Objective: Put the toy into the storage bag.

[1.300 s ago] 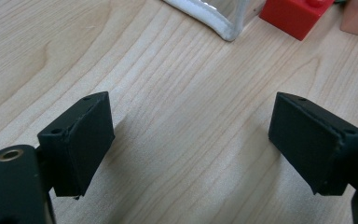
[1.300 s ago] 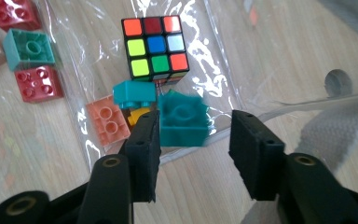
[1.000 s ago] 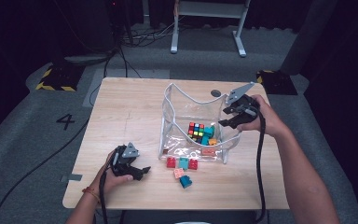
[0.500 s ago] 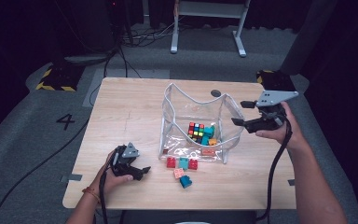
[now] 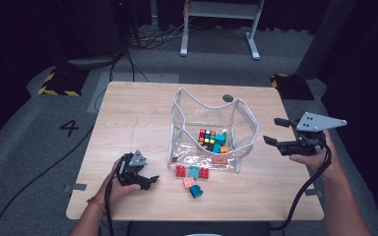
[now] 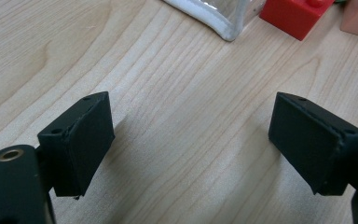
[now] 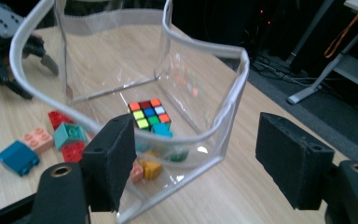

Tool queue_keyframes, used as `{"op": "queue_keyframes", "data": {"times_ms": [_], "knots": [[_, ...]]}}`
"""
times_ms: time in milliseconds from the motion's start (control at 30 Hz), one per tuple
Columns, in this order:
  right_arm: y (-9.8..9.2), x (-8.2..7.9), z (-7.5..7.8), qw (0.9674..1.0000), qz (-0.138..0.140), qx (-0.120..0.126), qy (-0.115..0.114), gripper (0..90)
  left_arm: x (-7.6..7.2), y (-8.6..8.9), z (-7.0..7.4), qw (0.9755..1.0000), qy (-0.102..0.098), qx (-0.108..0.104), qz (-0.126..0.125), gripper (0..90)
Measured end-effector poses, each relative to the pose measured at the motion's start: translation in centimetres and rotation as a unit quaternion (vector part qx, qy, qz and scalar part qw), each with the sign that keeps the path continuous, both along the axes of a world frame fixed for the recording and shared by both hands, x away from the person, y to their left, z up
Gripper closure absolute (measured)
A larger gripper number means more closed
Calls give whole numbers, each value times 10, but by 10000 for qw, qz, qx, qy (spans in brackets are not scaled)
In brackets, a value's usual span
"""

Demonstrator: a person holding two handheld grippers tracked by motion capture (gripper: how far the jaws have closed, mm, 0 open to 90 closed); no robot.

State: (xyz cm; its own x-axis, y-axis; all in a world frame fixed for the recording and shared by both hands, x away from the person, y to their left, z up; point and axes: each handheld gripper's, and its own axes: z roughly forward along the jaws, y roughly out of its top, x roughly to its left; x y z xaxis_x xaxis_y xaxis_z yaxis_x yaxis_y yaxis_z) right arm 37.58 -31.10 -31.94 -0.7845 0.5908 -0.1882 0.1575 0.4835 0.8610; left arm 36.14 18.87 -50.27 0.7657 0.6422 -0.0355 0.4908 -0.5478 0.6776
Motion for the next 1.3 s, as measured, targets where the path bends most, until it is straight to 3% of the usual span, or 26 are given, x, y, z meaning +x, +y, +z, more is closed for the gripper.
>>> {"op": "queue_keyframes", "data": {"times_ms": [400,600,767,967,1033,1200,1300], "knots": [[3,-21,-63,9989,129,25,445,318,0,0,0,10000,-10,-1,-2,141],[14,-34,-87,9971,376,-29,663,332,0,0,0,10000,-11,-3,-9,142],[27,-41,-105,9947,622,110,816,343,0,0,0,10000,-16,-3,-10,141],[50,-39,-132,9920,807,26,972,366,0,0,0,10000,-10,-10,-1,141],[59,-36,-141,9897,875,-1,1137,381,0,0,0,10000,-20,1,-11,141],[81,-28,-155,9872,1061,-71,1186,391,0,0,0,10000,-17,-3,-12,142],[96,-24,-162,9863,983,-196,1312,394,0,0,0,10000,-13,0,-11,142]]}}
